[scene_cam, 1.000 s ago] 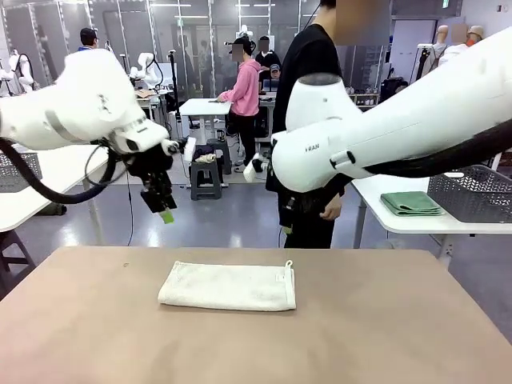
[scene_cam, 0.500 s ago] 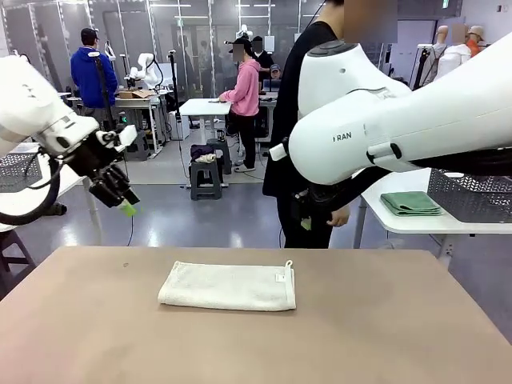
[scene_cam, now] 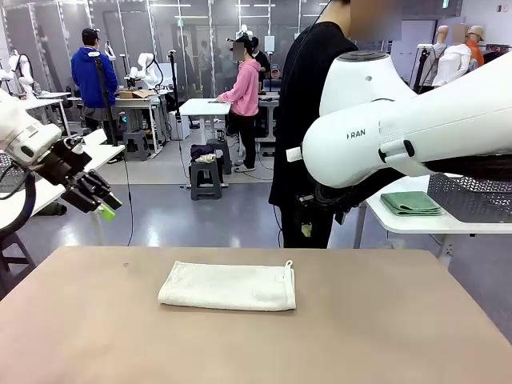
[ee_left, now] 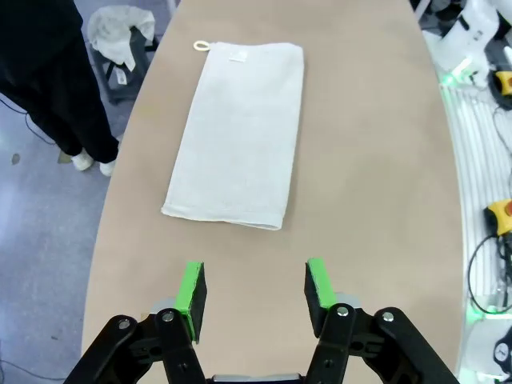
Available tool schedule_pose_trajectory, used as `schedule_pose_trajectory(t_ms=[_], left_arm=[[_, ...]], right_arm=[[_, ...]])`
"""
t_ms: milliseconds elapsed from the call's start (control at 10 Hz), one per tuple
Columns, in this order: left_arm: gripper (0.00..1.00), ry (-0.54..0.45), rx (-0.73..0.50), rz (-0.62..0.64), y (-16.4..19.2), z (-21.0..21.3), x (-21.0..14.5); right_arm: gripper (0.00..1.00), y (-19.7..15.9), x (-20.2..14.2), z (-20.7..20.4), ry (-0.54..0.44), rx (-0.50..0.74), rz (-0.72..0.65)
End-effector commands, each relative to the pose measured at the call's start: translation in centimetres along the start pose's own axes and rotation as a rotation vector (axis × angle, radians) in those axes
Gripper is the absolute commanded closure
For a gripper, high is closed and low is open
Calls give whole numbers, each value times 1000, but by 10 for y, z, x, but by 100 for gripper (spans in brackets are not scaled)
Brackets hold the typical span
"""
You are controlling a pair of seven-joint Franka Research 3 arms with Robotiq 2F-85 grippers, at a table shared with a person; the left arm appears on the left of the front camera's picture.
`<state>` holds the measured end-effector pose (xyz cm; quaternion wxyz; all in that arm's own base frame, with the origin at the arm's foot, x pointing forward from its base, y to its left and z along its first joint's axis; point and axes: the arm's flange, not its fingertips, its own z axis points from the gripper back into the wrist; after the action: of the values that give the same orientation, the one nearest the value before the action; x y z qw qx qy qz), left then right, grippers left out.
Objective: Fold the towels and place them in the basket.
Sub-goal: When a person lays out a Towel with hook on the table, fold it in half twice.
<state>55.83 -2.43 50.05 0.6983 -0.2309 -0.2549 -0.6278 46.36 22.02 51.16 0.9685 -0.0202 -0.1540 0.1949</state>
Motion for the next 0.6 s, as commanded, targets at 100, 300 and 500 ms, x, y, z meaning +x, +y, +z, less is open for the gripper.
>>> schedule_pose_trajectory(t_ms=[100,300,500], left_arm=[[36,-80,-50,-5,12,5,-15],[36,-80,-53,7,12,3,-19],[36,-43,-34,17,6,-1,-18]], right_arm=[[13,-1,5,-2,25,-34,20],[13,0,1,-1,13,-14,12],[13,-1,-5,-7,-9,16,-155]])
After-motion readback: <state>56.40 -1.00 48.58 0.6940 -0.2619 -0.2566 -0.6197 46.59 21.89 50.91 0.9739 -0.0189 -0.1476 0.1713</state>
